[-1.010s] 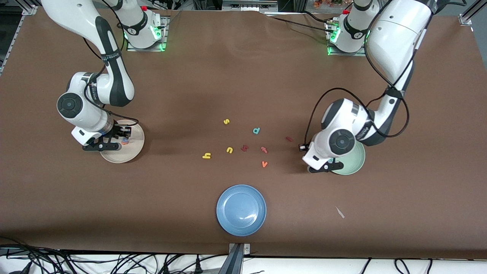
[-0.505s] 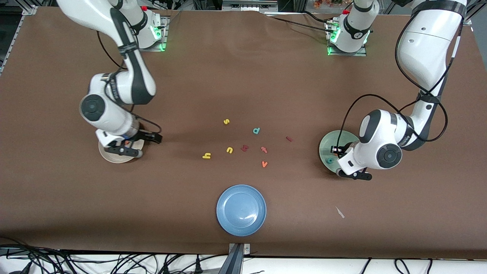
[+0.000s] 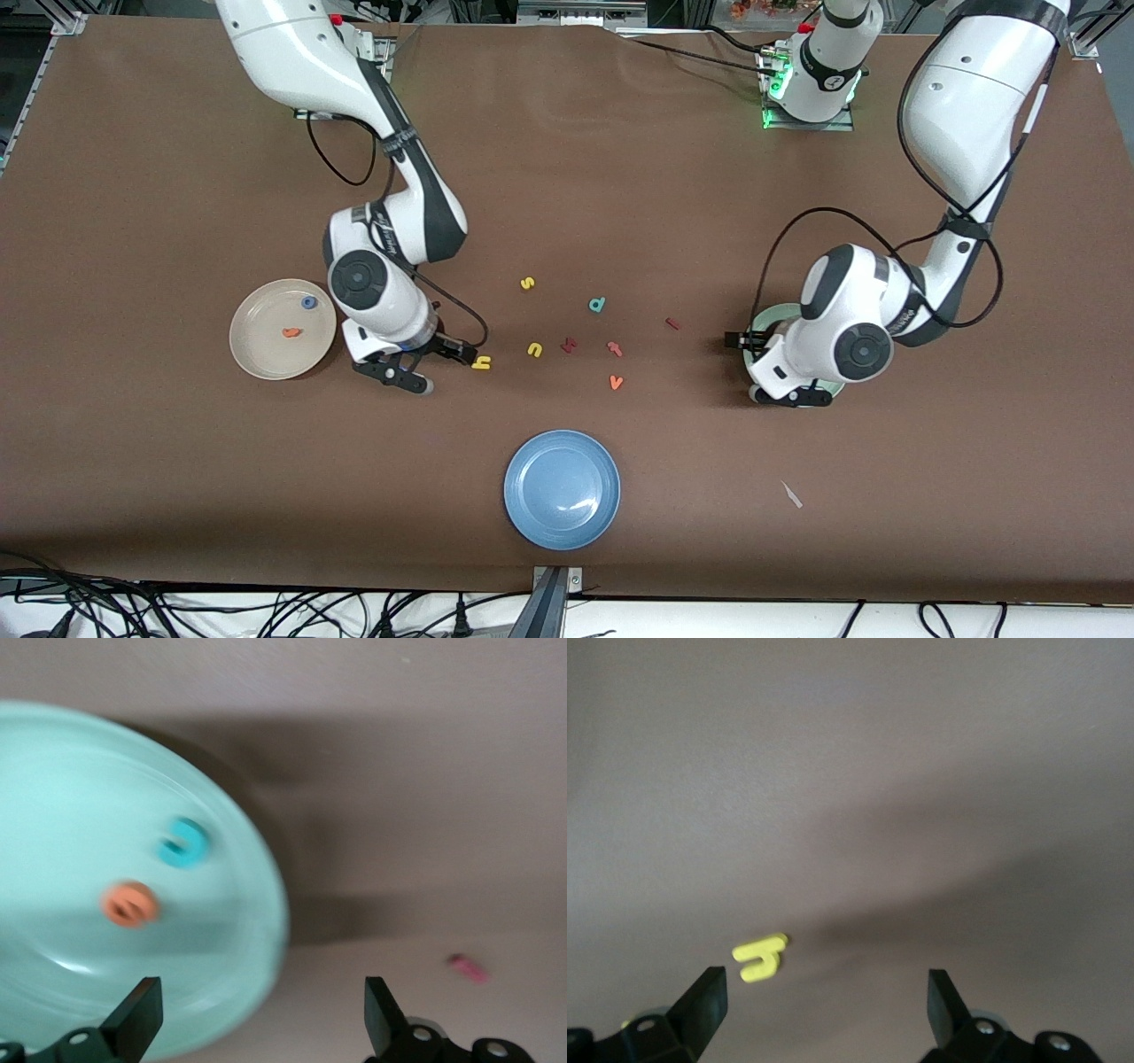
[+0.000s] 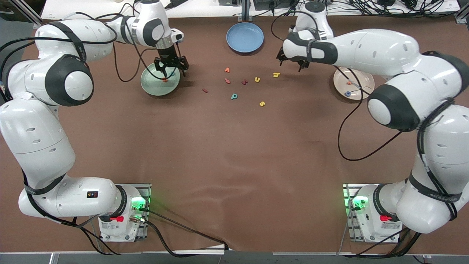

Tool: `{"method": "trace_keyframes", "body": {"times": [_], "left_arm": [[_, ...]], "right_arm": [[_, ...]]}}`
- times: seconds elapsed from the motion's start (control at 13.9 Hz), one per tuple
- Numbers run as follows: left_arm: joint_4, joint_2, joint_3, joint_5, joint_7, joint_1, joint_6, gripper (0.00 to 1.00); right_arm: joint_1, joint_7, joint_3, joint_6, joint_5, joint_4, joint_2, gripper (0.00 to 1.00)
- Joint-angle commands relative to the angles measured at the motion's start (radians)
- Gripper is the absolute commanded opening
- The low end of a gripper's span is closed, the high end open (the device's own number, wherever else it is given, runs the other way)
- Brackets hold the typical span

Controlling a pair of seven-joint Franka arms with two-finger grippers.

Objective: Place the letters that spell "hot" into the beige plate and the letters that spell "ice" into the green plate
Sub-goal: 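Grasp the yellow h with the right gripper while the left gripper grasps the maroon bar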

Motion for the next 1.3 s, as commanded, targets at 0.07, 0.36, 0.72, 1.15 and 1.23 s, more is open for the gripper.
{"method": "trace_keyframes", "body": {"times": [0.07,0.36,0.72,1.15,1.23], "left_arm": [[-0.019,-0.015,-0.012,-0.013,-0.316,-0.092,0.011,1.00],[-0.033,0.014,-0.004,-0.004,-0.668,-0.203,0.138,0.96],[-0.089,0.017,-0.006,0.039,-0.777,-0.195,0.211,0.33],[-0.154,0.015,0.010,0.042,-0.811,-0.187,0.325,0.24],[-0.157,0.015,0.010,0.042,-0.810,-0.187,0.324,0.24]], "right_arm": [[0.000,0.184,-0.003,-0.020,0.012,0.108,0.071,1.00],[-0.002,0.386,-0.003,-0.026,0.054,0.163,0.101,1.00],[-0.003,0.719,-0.003,-0.016,0.084,0.165,0.114,1.00],[0.001,0.821,0.014,-0.036,0.152,0.161,0.126,1.00],[0.001,0.822,0.014,-0.036,0.164,0.161,0.137,1.00]]}}
